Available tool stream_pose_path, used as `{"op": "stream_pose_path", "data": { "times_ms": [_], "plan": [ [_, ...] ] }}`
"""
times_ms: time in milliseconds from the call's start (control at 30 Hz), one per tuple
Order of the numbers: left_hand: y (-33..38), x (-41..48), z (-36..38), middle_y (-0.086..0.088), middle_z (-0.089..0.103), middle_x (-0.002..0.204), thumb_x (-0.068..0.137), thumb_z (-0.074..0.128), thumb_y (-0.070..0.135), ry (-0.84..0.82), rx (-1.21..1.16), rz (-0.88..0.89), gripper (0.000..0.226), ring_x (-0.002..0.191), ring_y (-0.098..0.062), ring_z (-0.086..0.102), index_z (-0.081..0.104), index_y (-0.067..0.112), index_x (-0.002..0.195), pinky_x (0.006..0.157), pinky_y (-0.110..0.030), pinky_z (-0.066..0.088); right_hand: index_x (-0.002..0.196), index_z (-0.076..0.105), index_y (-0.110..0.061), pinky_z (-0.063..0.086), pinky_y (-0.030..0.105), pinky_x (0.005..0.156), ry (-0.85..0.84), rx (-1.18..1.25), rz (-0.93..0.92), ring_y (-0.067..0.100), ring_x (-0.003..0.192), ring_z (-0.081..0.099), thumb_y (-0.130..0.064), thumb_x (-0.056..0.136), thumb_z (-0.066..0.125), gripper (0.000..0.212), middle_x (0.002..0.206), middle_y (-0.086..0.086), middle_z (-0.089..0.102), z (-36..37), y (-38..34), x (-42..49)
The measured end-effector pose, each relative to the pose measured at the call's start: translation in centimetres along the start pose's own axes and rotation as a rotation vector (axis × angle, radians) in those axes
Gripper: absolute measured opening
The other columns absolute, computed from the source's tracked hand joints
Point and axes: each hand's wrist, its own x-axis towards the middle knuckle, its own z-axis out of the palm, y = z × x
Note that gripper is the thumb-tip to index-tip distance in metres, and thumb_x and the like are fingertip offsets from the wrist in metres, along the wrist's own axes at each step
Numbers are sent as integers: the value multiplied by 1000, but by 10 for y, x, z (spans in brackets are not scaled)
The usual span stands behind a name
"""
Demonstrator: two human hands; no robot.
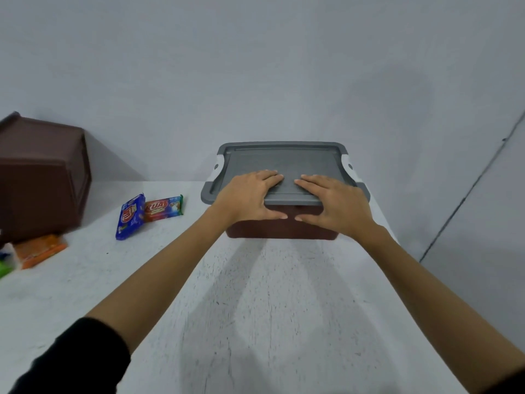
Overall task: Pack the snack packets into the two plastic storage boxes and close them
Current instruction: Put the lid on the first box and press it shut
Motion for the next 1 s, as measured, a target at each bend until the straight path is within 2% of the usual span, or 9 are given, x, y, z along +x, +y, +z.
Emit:
{"op": "stream_pose_path", "data": {
  "times_ms": [133,333,500,667,767,867,1000],
  "plan": [
    [-15,23,8,0,37,148,76,60,61,24,-4,-8,83,130,-19,43,35,18,142,101,-34,39,141,34,-34,47,33,92,-63,-21,12,13,135,39,-64,77,56,74,147,-11,39,8,14,24],
    [-35,45,17,0,39,147,78,60,56,30,2,6,78,126,-20,46,35,18,141,99,-33,40,141,35,-32,48,33,91,-71,-42,18,15,133,41,-67,76,54,76,147,-9,40,21,21,45],
    [-38,45,20,-1,38,148,79,59,56,42,17,20,78,127,-20,46,34,17,142,99,-33,40,140,37,-32,49,32,88,-37,-63,15,15,131,43,-57,82,56,67,145,-8,43,22,20,45],
    [-33,41,20,1,35,149,81,59,55,41,6,-29,77,131,-18,41,32,19,143,100,-33,39,140,35,-33,48,31,90,-65,-47,51,13,131,42,-56,83,55,65,145,-9,41,17,15,44],
    [-23,32,25,4,32,151,81,59,53,96,-23,-121,74,137,-15,33,31,22,143,105,-32,35,140,36,-31,43,35,98,-71,-19,82,17,131,41,-49,82,60,65,145,-6,42,13,9,39],
    [-12,15,31,2,36,149,79,62,51,188,-36,-190,74,137,-18,34,34,24,141,111,-34,27,138,39,-27,32,40,107,-42,-10,161,23,129,41,-46,79,65,67,143,0,44,13,0,28],
    [1,-18,42,-3,31,149,75,69,45,256,-89,-220,82,140,-22,24,28,20,143,117,-38,8,137,41,-15,23,51,112,28,-17,190,36,130,40,-46,64,78,87,138,16,46,21,-17,-4]
  ]
}}
